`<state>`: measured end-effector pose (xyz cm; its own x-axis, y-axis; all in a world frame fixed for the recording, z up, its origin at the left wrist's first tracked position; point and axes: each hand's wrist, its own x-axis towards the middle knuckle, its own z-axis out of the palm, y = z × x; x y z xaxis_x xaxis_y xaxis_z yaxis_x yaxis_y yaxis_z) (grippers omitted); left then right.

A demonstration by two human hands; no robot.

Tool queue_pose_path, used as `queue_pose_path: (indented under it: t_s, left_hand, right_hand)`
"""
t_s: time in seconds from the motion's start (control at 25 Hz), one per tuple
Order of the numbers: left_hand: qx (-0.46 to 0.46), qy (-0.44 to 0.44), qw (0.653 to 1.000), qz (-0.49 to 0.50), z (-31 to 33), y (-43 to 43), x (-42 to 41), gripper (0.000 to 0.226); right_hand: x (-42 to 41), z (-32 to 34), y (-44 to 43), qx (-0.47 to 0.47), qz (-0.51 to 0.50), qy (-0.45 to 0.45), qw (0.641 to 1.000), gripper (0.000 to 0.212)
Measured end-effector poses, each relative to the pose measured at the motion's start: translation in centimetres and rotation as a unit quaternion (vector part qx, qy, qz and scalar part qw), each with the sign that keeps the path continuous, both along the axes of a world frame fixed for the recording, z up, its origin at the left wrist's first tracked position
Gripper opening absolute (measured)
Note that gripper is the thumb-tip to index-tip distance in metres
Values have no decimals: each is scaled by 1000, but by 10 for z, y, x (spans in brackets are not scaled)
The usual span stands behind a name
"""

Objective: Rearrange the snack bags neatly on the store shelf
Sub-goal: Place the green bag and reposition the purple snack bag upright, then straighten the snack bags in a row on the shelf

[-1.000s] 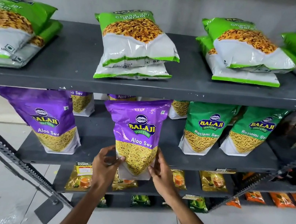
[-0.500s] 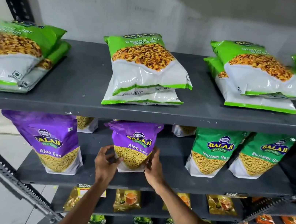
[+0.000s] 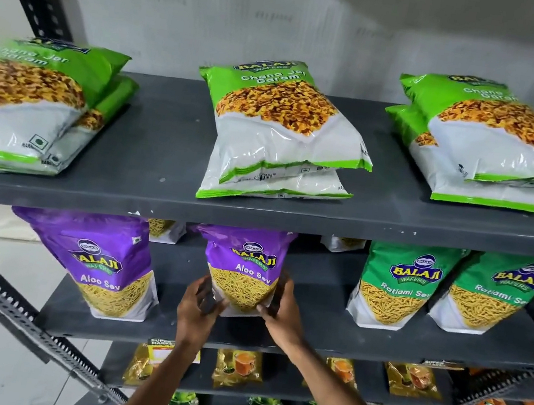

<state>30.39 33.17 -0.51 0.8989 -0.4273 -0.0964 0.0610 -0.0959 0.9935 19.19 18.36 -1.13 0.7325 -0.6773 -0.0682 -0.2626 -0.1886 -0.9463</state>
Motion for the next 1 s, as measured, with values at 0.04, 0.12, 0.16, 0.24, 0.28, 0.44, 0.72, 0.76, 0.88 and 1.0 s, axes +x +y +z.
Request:
queue_pose_path:
  t_s: [0.04, 0.12, 0.16, 0.24, 0.28, 0.44, 0.72, 0.76, 0.88, 1.0]
  left_hand:
    - [4, -2, 1000, -10, -2, 0, -1, 60]
    - [18, -20, 1000, -8, -3, 0, -2, 56]
    - [28, -30, 999, 3, -2, 0, -2, 54]
    - [36, -39, 998, 19, -1, 1, -1, 54]
    - [38, -41, 998, 20, 0, 1, -1, 54]
    - [33, -37, 999, 22, 0, 1, 1, 55]
    - [51, -101, 988, 104, -7, 1, -19, 77]
    - [49, -137, 980, 135, -6, -2, -30, 79]
    - [3, -241, 962, 130, -4, -19, -74, 61]
    - [-30, -338, 940, -16, 0, -53, -110, 46]
  right_hand:
    - [1, 0, 3, -6, 0, -4, 1000, 71]
    - [3, -3, 10, -13, -6, -7, 1000, 73]
    - [5, -5, 12, -13, -7, -7, 1000, 76]
    - [7, -6, 18, -21, -2, -3, 1000, 73]
    - [9, -3, 21, -21, -3, -3, 1000, 71]
    - [15, -9, 21, -29, 11, -15, 999, 68]
    - [6, -6, 17, -32, 12, -56, 998, 91]
    - [-1, -3, 16, -51, -10, -61, 997, 91]
    - [-32, 8, 5, -107, -84, -109, 985, 73]
    - [-71, 25, -15, -145, -168, -158, 962, 56]
